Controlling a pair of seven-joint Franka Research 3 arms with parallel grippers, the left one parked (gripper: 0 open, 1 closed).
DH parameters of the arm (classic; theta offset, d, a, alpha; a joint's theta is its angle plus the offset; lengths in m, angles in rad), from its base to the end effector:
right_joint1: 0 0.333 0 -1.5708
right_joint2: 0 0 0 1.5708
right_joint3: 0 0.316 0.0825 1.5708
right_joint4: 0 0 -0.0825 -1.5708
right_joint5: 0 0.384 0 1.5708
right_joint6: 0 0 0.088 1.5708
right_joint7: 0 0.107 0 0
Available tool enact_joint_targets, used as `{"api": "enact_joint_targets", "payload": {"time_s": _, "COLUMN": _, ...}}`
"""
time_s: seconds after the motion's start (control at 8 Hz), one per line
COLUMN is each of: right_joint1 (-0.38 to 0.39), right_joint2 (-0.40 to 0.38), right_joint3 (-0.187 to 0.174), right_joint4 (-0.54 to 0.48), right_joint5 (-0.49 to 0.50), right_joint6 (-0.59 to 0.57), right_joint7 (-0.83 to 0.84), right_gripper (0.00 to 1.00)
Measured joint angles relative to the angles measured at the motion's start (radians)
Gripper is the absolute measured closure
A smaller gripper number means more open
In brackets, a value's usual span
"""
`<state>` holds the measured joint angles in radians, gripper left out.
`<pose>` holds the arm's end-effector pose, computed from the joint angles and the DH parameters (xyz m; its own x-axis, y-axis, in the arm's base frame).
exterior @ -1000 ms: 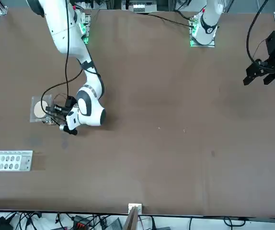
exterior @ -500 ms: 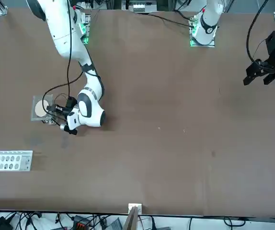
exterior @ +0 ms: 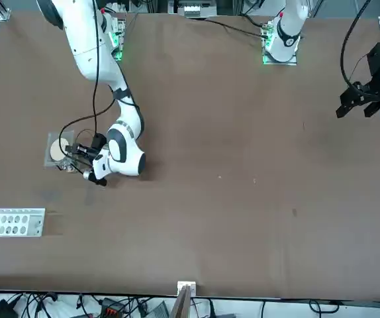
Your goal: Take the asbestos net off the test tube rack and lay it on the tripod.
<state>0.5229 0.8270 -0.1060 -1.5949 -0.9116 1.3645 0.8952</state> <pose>0.5791 0.1576 0.1638 0.9830 -0.1745 -0.0577 0.0241 -0.1892 0.9816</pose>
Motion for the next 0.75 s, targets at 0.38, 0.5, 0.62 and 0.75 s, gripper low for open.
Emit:
{"api": "enact_joint_targets", "payload": {"time_s": 0.38, "right_joint1": -0.014, "right_joint2": 0.0, "right_joint3": 0.0, "right_joint4": -0.001, "right_joint5": 0.0, "right_joint6": -0.005, "right_joint7": -0.001, "right_gripper": 0.82}}
{"api": "enact_joint_targets", "payload": {"time_s": 0.5, "right_joint1": -0.021, "right_joint2": 0.0, "right_joint3": 0.0, "right_joint4": -0.001, "right_joint5": 0.0, "right_joint6": -0.005, "right_joint7": -0.001, "right_gripper": 0.82}}
{"api": "enact_joint_targets", "payload": {"time_s": 0.62, "right_joint1": -0.024, "right_joint2": 0.0, "right_joint3": 0.0, "right_joint4": -0.001, "right_joint5": 0.0, "right_joint6": -0.005, "right_joint7": -0.001, "right_gripper": 0.81}}
{"api": "enact_joint_targets", "payload": {"time_s": 0.75, "right_joint1": -0.024, "right_joint2": 0.0, "right_joint3": 0.0, "right_joint4": -0.001, "right_joint5": 0.0, "right_joint6": -0.005, "right_joint7": -0.001, "right_gripper": 0.81}}
